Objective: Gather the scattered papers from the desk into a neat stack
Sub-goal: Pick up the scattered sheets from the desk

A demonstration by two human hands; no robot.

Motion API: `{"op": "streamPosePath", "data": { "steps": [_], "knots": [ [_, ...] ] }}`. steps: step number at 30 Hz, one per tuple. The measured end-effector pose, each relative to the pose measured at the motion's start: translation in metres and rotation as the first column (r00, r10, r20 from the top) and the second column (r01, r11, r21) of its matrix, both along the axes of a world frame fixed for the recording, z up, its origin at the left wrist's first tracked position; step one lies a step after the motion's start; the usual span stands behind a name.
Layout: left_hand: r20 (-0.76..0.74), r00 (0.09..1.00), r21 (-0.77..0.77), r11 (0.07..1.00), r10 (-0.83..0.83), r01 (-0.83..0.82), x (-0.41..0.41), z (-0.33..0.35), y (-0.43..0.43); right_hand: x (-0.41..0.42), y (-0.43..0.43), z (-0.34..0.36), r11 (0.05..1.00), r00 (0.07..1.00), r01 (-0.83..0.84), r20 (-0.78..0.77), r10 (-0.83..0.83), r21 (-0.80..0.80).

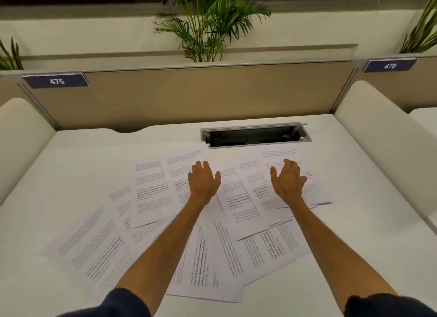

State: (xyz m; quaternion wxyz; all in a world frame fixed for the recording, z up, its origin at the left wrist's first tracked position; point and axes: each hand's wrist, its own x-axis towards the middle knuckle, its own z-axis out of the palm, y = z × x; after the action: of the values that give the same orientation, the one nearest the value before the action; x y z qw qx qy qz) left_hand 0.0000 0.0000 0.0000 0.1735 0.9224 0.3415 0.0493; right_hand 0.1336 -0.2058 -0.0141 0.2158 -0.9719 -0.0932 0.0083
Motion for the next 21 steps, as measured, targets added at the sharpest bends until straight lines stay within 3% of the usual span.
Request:
{"op": "streamPosePath", "data": {
  "steps": [3,6,10,16,21],
  "knots": [
    [-0.282,0.959,0.018,1.0,-0.009,0.014,0.005,-0.013,-0.007,-0.002,-0.007,-0.014,0.998,0.998,0.024,-0.052,-0.027,-0.052],
    [-0.368,0.93,-0.058,0.998,-0.003,-0.019,0.008,-0.026,-0.016,-0.007,-0.013,-0.035,0.996,0.994,0.001,-0.113,-0.012,-0.093],
    [-0.36,0.933,-0.14,0.988,0.013,-0.068,0.016,-0.042,-0.025,-0.018,-0.014,-0.054,0.988,0.988,-0.057,-0.148,0.036,-0.142],
    [-0.191,0.981,-0.211,0.976,0.018,-0.058,0.031,-0.04,-0.037,-0.039,0.005,-0.072,0.972,0.997,-0.077,0.006,0.08,-0.221],
    [-0.063,0.987,-0.374,0.914,0.146,-0.159,0.039,-0.037,-0.036,-0.032,0.015,-0.066,0.991,0.99,-0.068,0.112,0.081,-0.118]
  ]
}}
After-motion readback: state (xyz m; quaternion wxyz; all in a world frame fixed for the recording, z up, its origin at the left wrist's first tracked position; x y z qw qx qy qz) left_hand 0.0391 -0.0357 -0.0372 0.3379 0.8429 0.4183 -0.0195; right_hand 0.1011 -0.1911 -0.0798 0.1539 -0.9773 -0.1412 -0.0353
